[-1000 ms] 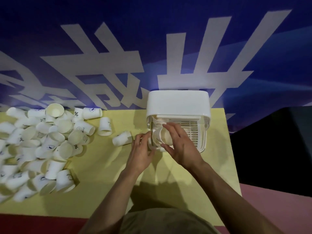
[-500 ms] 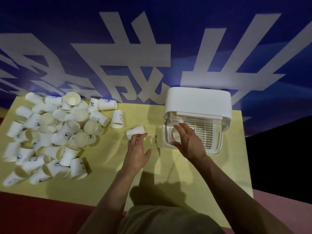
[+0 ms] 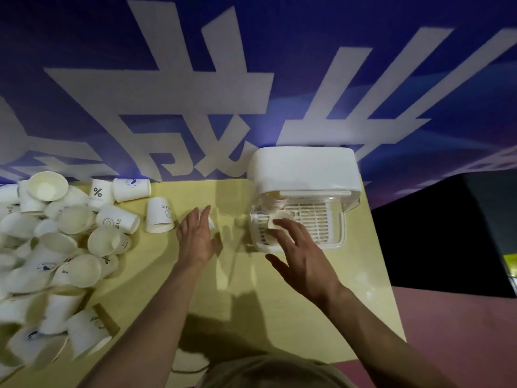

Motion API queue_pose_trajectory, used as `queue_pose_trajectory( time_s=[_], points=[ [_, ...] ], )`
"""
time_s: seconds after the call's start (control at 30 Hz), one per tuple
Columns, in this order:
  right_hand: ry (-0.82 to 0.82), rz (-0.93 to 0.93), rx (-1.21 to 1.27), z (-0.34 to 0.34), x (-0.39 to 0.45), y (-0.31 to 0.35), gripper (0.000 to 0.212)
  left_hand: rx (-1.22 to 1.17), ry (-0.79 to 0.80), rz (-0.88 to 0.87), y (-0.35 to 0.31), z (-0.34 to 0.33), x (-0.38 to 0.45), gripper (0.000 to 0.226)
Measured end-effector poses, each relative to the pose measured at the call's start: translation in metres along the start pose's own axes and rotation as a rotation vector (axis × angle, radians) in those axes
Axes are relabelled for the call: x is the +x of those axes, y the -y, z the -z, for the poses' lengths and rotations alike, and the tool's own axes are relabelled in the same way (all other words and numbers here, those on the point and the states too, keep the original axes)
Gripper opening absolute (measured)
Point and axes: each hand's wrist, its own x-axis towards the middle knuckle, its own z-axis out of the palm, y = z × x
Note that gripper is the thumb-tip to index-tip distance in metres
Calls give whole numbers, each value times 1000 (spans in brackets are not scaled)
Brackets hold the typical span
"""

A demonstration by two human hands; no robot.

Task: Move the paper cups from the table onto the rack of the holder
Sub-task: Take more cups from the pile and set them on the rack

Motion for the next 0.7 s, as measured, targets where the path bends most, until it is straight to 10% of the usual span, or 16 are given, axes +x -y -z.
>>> queue_pose_trajectory(
  time_s=[0.7],
  points=[
    [194, -144, 73, -129, 149, 133, 63, -491, -211, -41, 119, 86, -77, 79]
  ],
)
